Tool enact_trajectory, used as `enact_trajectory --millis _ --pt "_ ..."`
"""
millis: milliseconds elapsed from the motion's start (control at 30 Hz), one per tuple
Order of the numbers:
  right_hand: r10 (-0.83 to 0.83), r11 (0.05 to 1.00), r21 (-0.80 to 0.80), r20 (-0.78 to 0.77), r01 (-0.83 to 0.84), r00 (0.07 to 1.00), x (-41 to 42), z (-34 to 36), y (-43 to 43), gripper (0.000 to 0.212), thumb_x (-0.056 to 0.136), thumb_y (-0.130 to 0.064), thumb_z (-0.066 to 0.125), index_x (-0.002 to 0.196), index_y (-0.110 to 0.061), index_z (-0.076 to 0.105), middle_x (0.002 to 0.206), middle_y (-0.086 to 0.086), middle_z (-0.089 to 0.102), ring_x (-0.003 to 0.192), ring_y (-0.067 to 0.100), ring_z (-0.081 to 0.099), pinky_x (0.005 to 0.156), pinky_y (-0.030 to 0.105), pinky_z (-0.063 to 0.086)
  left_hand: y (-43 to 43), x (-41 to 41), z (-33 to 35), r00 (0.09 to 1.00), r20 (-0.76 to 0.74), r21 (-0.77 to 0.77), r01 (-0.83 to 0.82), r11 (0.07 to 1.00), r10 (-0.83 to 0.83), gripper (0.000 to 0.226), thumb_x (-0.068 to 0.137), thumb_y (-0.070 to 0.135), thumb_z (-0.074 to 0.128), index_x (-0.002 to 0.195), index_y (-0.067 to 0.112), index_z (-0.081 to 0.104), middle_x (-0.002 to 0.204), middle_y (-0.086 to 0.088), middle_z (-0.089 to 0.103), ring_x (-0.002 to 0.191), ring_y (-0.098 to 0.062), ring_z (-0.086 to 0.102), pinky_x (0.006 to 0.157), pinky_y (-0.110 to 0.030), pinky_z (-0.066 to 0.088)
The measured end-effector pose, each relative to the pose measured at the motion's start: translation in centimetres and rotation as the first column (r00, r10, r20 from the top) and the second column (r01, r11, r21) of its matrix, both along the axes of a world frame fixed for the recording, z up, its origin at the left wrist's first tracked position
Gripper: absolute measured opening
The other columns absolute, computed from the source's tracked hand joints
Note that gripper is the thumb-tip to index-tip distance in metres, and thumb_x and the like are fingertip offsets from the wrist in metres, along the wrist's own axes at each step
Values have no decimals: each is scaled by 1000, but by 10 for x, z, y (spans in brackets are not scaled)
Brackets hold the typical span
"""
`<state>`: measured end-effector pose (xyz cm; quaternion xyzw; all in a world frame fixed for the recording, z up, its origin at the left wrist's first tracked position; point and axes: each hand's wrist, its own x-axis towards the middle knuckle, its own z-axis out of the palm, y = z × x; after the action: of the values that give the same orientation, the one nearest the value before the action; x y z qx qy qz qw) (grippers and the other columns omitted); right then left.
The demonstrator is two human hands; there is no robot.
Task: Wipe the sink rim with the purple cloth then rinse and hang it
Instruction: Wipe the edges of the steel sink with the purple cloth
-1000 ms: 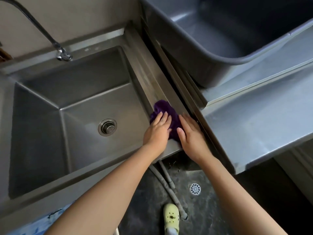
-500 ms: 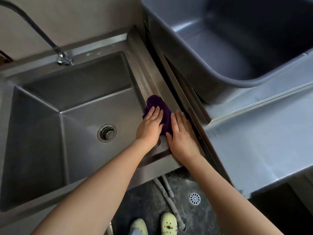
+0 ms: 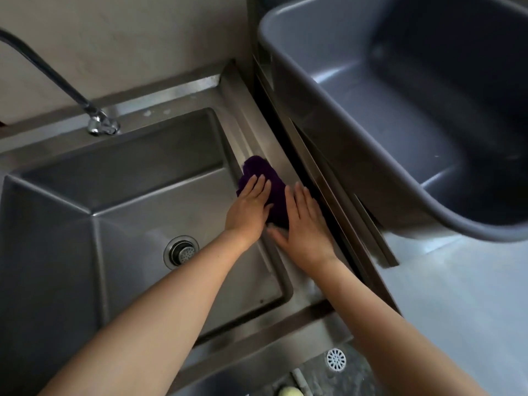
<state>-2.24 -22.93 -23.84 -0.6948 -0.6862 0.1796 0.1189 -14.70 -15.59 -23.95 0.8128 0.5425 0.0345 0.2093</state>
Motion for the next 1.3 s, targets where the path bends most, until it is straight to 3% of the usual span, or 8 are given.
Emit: enact_trajectory --millis 233,533,1000,1300 --pt "-45 999 -6 37 46 998 -13 1 50 89 88 -64 33 148 -17 -13 159 7 -11 145 18 -14 116 31 -7 68 -15 -3 999 -7 6 46 999 -45 54 100 26 35 149 14 13 160 -2 7 147 -16 -3 117 -27 1" --pt "-99 995 -16 74 101 992 -28 2 122 85 90 -58 37 148 -18 -10 159 8 -9 146 21 -11 118 34 0 140 -28 -3 994 -69 86 96 992 -91 54 101 25 31 149 10 11 159 -7 7 147 -20 -1 117 -26 -2" --pt "-113 994 6 80 113 990 -43 -2 185 84 90 -58 37 149 -17 -7 160 9 -6 147 22 -7 117 34 0 207 -39 -10 990 -110 109 104 989 -92 54 102 27 29 149 10 11 160 -6 8 148 -19 0 120 -28 6" --pt "-136 990 -26 58 138 989 -44 -4 205 96 87 -61 40 146 -12 -17 158 6 -15 145 18 -14 115 30 -7 251 -43 -2 987 -155 120 64 991 -45 54 102 26 28 149 9 10 160 -6 8 148 -20 1 118 -28 7"
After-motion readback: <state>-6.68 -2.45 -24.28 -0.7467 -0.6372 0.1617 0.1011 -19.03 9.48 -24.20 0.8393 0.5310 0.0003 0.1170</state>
